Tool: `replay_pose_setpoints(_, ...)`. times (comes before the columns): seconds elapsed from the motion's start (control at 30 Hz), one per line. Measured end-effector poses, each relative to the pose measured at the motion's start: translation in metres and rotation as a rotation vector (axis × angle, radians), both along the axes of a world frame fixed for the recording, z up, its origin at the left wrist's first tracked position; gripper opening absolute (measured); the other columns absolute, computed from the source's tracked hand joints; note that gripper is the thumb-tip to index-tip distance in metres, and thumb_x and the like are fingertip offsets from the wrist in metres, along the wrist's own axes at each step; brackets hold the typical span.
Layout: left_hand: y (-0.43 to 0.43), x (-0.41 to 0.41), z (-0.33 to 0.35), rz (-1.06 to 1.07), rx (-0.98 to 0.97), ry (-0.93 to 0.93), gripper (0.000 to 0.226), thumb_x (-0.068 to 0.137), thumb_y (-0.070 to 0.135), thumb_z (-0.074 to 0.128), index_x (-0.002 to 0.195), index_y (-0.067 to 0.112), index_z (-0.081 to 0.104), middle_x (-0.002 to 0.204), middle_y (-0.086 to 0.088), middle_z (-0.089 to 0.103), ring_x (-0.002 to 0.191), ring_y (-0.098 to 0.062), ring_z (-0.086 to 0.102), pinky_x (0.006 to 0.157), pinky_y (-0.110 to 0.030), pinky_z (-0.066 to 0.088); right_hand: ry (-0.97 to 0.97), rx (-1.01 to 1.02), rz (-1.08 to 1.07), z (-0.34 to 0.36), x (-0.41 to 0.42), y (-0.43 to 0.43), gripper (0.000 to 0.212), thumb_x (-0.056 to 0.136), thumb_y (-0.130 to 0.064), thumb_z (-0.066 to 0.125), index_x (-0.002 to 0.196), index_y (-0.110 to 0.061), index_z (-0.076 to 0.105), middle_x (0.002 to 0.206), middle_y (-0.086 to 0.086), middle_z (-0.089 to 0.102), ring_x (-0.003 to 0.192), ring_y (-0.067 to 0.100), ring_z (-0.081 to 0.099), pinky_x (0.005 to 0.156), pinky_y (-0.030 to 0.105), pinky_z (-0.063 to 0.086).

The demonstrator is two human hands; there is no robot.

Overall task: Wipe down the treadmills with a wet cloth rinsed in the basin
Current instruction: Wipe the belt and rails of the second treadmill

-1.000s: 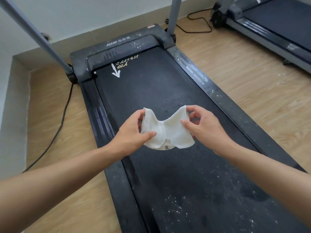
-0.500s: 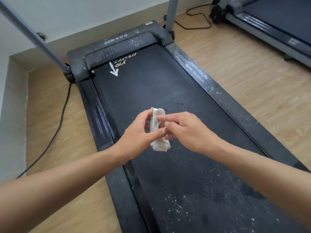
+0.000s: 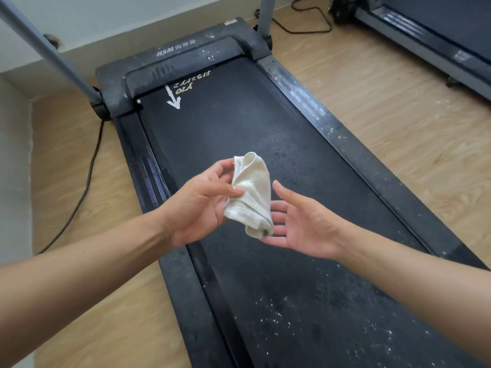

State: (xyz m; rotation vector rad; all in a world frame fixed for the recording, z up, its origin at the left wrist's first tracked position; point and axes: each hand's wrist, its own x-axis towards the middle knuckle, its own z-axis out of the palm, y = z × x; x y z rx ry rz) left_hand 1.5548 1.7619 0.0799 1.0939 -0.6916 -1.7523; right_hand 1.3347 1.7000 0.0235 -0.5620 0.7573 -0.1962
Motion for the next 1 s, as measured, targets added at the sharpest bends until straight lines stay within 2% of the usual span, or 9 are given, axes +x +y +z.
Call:
replay_pose_setpoints(0.17,0.010,0.008,-0.014,0.045,0.118,0.015,0.065,0.088,-0.008,0.057,0.148,0.008,0.043,0.148,-0.020,0.056,0.134,-0.039,0.057,0.103,-0.045,0.054,-0.019,-0.037,-0.082,-0.011,0.014,0.003,0.045,0.097,-0.018,0.070,0.140,-0.006,0.063,0.140,0.018,0.067,0.118,0.031,0.067,0.113,0.051,0.050)
replay_pose_setpoints(0.27,0.027,0.013,-0.029,0.187,0.223,-0.081,0.059,0.091,-0.016,0.056,0.144,0.007,0.044,0.140,-0.017,0.063,0.123,-0.036,0.067,0.095,-0.046,0.060,0.177,-0.287,-0.067,-0.017,0.019,0.000,0.030,0.097,-0.017,0.075,0.126,-0.011,0.071,0.123,0.012,0.076,0.092,0.024,0.067,0.080,0.035,0.063)
replay_pose_setpoints(0.33,0.046,0.019,-0.040,0.238,0.259,-0.202,0.058,0.091,-0.015,0.062,0.140,0.011,0.045,0.133,-0.012,0.067,0.116,-0.030,0.071,0.085,-0.042,0.064,0.249,-0.439,-0.027,-0.022,0.025,0.003,0.022,0.097,-0.018,0.076,0.119,-0.014,0.074,0.108,0.010,0.076,0.081,0.019,0.063,0.067,0.026,0.058)
replay_pose_setpoints(0.47,0.088,0.030,-0.065,0.248,0.317,-0.398,0.062,0.087,-0.005,0.077,0.134,0.018,0.044,0.129,-0.011,0.065,0.103,-0.020,0.073,0.080,-0.035,0.062,0.364,-0.714,0.127,-0.039,0.040,0.014,0.017,0.098,-0.023,0.075,0.114,-0.022,0.073,0.104,0.004,0.078,0.087,0.021,0.075,0.071,0.030,0.062)
replay_pose_setpoints(0.53,0.111,0.032,-0.081,0.184,0.380,-0.533,0.061,0.085,0.003,0.081,0.131,0.023,0.046,0.128,-0.009,0.064,0.106,-0.022,0.072,0.086,-0.040,0.063,0.546,-0.962,0.300,-0.055,0.037,0.014,0.029,0.098,-0.033,0.074,0.124,-0.028,0.063,0.108,-0.006,0.070,0.091,0.018,0.073,0.068,0.030,0.059)
replay_pose_setpoints(0.6,0.129,0.035,-0.093,0.103,0.412,-0.733,0.050,0.088,0.006,0.078,0.123,0.026,0.049,0.126,-0.004,0.062,0.108,-0.021,0.070,0.088,-0.041,0.062,0.693,-1.195,0.435,-0.069,0.026,0.013,0.051,0.098,-0.039,0.071,0.142,-0.035,0.046,0.119,-0.012,0.054,0.096,0.012,0.065,0.078,0.034,0.056)
replay_pose_setpoints(0.73,0.134,0.061,-0.093,-0.151,0.202,-1.156,0.046,0.090,0.013,0.076,0.124,0.028,0.050,0.127,0.007,0.053,0.114,-0.008,0.059,0.100,-0.041,0.053,0.609,-1.449,0.545,-0.065,0.016,0.010,0.060,0.099,-0.030,0.065,0.151,-0.035,0.036,0.134,-0.013,0.042,0.122,0.011,0.051,0.093,0.045,0.056)
replay_pose_setpoints(0.87,0.120,0.084,-0.078,-0.476,0.068,-1.468,0.089,0.082,0.031,0.086,0.152,0.010,0.035,0.152,-0.003,0.034,0.140,-0.022,0.036,0.117,-0.029,0.032,0.470,-1.636,0.925,-0.015,0.030,0.011,0.055,0.103,-0.030,0.056,0.154,-0.032,0.034,0.151,-0.017,0.034,0.133,0.011,0.044,0.097,0.033,0.050)
replay_pose_setpoints(1.0,0.133,0.095,-0.091,-0.659,0.173,-1.497,0.138,0.076,0.063,0.081,0.163,0.005,-0.009,0.171,-0.008,-0.018,0.159,-0.023,-0.013,0.129,-0.031,0.004,0.326,-1.798,1.377,0.013,0.029,0.018,0.060,0.106,-0.028,0.049,0.161,-0.022,0.026,0.164,-0.009,0.025,0.146,0.015,0.036,0.117,0.031,0.038)
